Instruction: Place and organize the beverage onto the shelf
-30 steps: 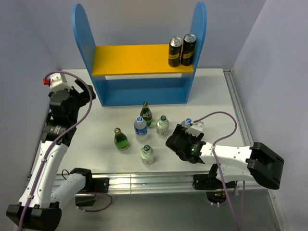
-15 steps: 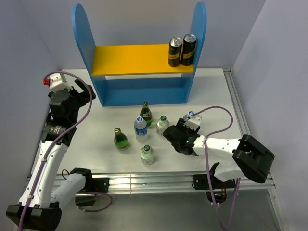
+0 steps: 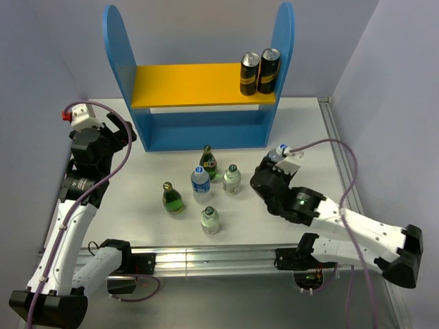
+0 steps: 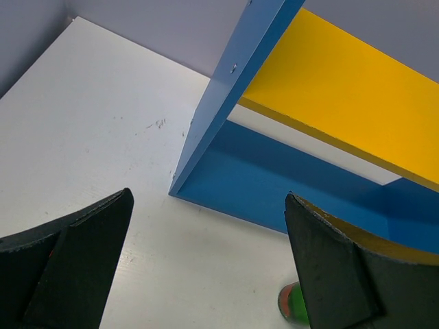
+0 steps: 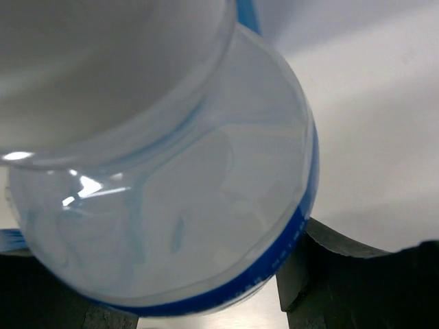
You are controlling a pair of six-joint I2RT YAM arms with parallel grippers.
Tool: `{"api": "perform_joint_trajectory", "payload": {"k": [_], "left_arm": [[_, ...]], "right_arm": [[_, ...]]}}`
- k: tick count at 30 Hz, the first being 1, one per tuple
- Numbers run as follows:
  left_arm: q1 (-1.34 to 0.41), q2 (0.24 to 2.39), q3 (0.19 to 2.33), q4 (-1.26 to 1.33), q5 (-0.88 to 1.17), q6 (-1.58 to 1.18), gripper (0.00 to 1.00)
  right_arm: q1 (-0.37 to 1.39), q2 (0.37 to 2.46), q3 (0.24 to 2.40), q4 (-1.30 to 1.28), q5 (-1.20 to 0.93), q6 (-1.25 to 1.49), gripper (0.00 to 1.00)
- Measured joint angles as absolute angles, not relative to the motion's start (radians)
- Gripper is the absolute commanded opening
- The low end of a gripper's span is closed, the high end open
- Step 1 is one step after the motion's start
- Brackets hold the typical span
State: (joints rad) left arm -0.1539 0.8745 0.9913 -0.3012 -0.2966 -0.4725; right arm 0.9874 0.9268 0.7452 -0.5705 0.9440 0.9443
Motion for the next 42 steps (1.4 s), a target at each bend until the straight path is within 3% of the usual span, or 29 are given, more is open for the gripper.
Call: {"api": "perform_joint_trajectory", "payload": {"k": [7, 17, 26, 31, 42], "left_arm": [[-0.154, 0.875, 0.991, -0.301, -0.302, -0.472, 0.99], [-0.154, 0.874, 0.991, -0.301, -0.307, -0.46, 0.99], [-0.154, 0.867, 0.988, -0.3, -0.321, -0.455, 0.99], [-0.154, 0.862, 0.987, -0.301, -0.323, -0.452, 0.99], [-0.154, 0.861, 0.987, -0.301, -0.332, -0.446, 0.99]], "right_arm": [[0.995, 0.949, 1.156, -0.516, 0.871, 0.615, 0.0], [0.989, 1.484, 1.86, -0.467, 0.71, 0.231, 0.0], [0.884, 1.865, 2.247, -0.498, 0.555, 0.077, 0.0], [0.812, 1.983, 2.343, -0.485, 0.506, 0.034, 0.0], [0.692, 2.036, 2.343, -0.423, 0.402, 0.128, 0.0]]}}
